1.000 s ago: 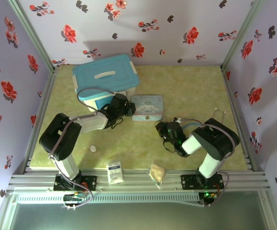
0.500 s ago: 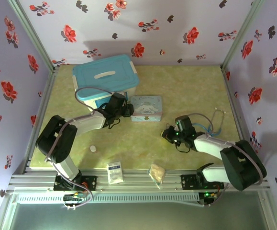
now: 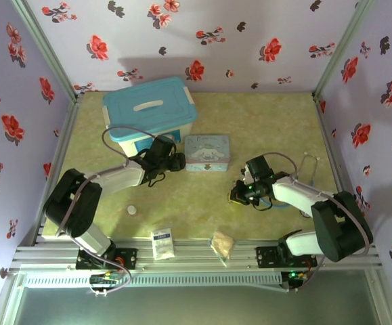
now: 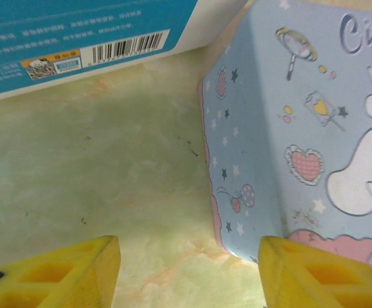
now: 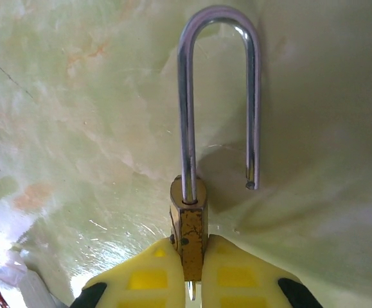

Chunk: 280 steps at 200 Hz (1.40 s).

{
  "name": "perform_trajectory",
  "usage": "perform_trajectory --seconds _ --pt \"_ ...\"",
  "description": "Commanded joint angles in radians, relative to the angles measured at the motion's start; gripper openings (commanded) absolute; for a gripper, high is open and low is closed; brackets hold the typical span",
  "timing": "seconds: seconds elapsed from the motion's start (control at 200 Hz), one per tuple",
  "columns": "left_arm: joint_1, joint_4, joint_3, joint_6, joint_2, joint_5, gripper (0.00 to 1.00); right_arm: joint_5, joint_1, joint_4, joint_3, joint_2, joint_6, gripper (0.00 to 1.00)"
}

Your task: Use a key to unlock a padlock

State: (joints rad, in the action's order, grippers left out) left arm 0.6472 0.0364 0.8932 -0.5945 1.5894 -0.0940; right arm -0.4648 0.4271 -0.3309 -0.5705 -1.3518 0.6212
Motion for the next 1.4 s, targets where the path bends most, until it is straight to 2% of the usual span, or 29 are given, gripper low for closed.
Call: perform_trajectory --seconds 0.0,0.06,0.165,0.315,0.485,0.575,0.675,0.805,0.875,0.9,1.01,1.08,1.11,1.125,1.135,1.225,1.395 --pt "-0.009 0.059 0.034 0.037 -0.084 -0.001 0.61 0.107 -0.005 -0.14 -0.005 0.008 -0.031 0.24" --pt "-0.01 0.094 0.059 0.053 -0.119 -0.001 0.62 0.128 -0.005 -0.164 -0.025 0.033 -0.028 0.35" --pt "-0.022 0.14 0.096 0.078 -0.191 0.0 0.65 0.177 -0.008 -0.201 -0.066 0.05 -0.038 0.44" --pt "-0.056 0.216 0.154 0.113 -0.298 0.0 0.72 0.191 -0.008 -0.185 -0.12 0.022 -0.048 0.45" --pt "-0.132 0.295 0.194 0.144 -0.367 0.004 0.73 0.169 -0.008 -0.151 -0.149 0.006 -0.048 0.43" --pt "-0.209 0.331 0.189 0.153 -0.391 0.011 0.73 0.196 -0.008 -0.137 -0.154 0.038 -0.044 0.42" --pt "-0.344 0.323 0.164 0.132 -0.418 0.07 0.76 0.283 -0.008 -0.109 -0.152 0.093 -0.033 0.45" --pt "-0.481 0.335 0.169 0.11 -0.419 0.108 0.8 0.354 -0.008 -0.08 -0.157 0.154 -0.034 0.54" --pt "-0.526 0.331 0.158 0.102 -0.424 0.133 0.81 0.389 -0.008 -0.068 -0.149 0.197 -0.043 0.71" --pt "-0.535 0.324 0.148 0.103 -0.43 0.131 0.82 0.408 -0.008 -0.067 -0.146 0.216 -0.049 0.73" --pt "-0.592 0.341 0.12 0.075 -0.435 0.137 0.82 0.489 -0.01 -0.081 -0.141 0.299 -0.079 0.76" --pt "-0.591 0.311 0.063 0.062 -0.482 0.138 0.82 0.555 -0.013 -0.1 -0.143 0.354 -0.094 0.78" --pt "-0.591 0.293 0.029 0.048 -0.511 0.137 0.82 0.589 -0.014 -0.108 -0.145 0.38 -0.096 0.87" --pt "-0.592 0.29 0.016 0.044 -0.525 0.131 0.82 0.609 -0.016 -0.111 -0.146 0.392 -0.099 0.97" --pt "-0.592 0.29 0.008 0.042 -0.533 0.128 0.82 0.621 -0.017 -0.112 -0.145 0.4 -0.101 0.99" --pt "-0.601 0.313 -0.047 0.038 -0.59 0.082 0.83 0.704 -0.051 -0.111 -0.149 0.46 -0.126 0.99" --pt "-0.631 0.324 -0.143 0.041 -0.652 0.042 0.83 0.773 -0.196 -0.101 -0.171 0.46 -0.152 0.99"
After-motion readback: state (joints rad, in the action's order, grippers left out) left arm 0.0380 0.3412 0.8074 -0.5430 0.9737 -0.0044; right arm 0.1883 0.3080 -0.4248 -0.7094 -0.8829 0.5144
